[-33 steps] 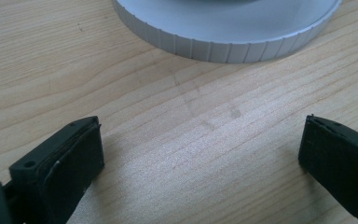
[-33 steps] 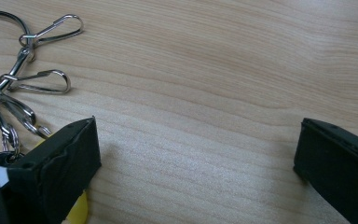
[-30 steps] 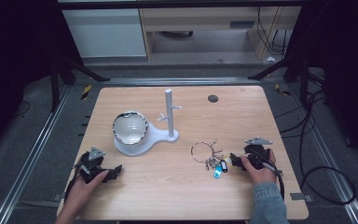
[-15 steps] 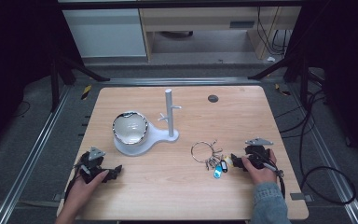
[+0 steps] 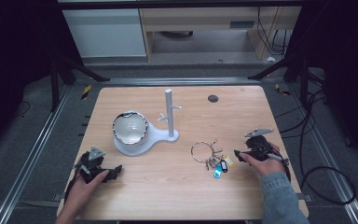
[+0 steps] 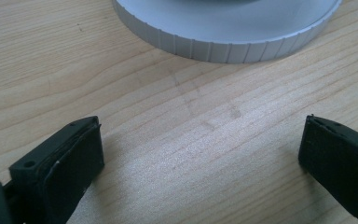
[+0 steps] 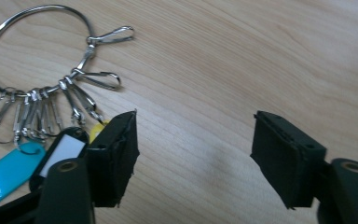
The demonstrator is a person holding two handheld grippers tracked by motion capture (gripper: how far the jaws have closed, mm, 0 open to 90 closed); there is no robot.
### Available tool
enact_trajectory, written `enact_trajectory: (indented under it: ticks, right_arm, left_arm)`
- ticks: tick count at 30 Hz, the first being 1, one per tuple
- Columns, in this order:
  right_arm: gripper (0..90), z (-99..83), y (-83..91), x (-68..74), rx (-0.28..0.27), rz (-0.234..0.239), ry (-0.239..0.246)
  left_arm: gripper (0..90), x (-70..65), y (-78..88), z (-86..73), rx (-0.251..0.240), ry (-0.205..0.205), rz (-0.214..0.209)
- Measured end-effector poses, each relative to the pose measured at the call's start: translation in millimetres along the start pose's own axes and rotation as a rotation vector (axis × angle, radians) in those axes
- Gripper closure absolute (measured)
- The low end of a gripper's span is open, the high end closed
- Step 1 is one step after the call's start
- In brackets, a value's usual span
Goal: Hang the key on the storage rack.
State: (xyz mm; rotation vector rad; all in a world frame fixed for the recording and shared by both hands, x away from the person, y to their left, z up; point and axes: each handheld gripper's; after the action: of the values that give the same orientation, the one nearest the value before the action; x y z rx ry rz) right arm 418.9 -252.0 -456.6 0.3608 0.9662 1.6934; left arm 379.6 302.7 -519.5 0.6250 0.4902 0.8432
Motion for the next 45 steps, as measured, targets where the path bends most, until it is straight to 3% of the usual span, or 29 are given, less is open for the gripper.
enact_trajectory:
  ticks: [2, 3, 4, 5, 6, 7, 10, 11, 15, 19, 24, 28, 36, 45]
  right_arm:
    - [37.4, 4.3, 0.4, 1.5, -0.002, 0.007, 0.024]
    - [43.3, 13.5, 1.1, 5.7, 0.012, 0.03, 0.074]
    - [43.3, 13.5, 1.1, 5.7, 0.012, 0.03, 0.074]
    - [49.0, 22.5, 0.2, 10.6, 0.021, 0.049, 0.124]
    - [49.0, 22.5, 0.2, 10.6, 0.021, 0.049, 0.124]
    - [54.9, 30.8, -1.7, 16.0, 0.026, 0.073, 0.163]
    - [60.1, 38.1, -5.7, 21.1, 0.036, 0.094, 0.2]
    - [64.4, 44.0, -10.9, 26.5, 0.057, 0.107, 0.246]
    - [69.1, 54.1, -21.3, 36.6, 0.104, 0.135, 0.334]
    - [68.2, 61.8, -30.3, 44.5, 0.135, 0.16, 0.386]
    - [64.6, 66.0, -40.2, 50.5, 0.171, 0.168, 0.434]
    - [64.5, 66.7, -44.5, 52.2, 0.189, 0.178, 0.444]
    - [75.3, 62.8, -44.5, 57.8, 0.23, 0.217, 0.505]
    - [88.1, 64.7, -44.8, 62.9, 0.267, 0.23, 0.504]
  left_arm:
    - [0.0, 0.0, 0.0, 0.0, 0.0, 0.0, 0.001]
    - [0.0, 0.0, 0.0, 0.0, 0.0, -0.001, 0.001]
    - [0.0, 0.0, 0.0, 0.0, 0.0, -0.001, 0.001]
    - [0.0, -0.1, 0.0, -0.1, -0.001, 0.0, 0.0]
    - [0.0, -0.1, 0.0, -0.1, -0.001, 0.0, 0.0]
    - [0.0, -0.1, 0.0, -0.1, 0.0, 0.0, 0.0]
    - [0.0, -0.1, 0.0, -0.1, -0.001, 0.0, 0.0]
    - [0.0, -0.1, 0.0, -0.1, -0.001, 0.0, 0.0]
    - [0.0, -0.1, 0.0, -0.1, -0.001, 0.0, 0.0]
    - [0.0, -0.1, 0.1, -0.2, -0.001, -0.001, -0.001]
    - [0.0, -0.1, 0.2, -0.3, -0.001, -0.002, -0.002]
    - [0.0, -0.1, 0.2, -0.3, -0.001, -0.002, -0.002]
    - [0.0, -0.1, 0.2, -0.4, -0.001, -0.003, -0.003]
    - [0.0, -0.2, 0.3, -0.5, -0.001, -0.004, -0.004]
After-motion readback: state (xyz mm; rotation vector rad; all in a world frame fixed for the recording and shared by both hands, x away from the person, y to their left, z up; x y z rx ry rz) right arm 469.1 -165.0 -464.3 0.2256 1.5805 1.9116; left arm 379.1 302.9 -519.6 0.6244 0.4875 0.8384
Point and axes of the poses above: each handheld gripper's, and its own axes: y roughly backward along the jaws, z roughly out of its top, x roughly to its left, and after that the axes turned 12 degrees about -z, right-handed
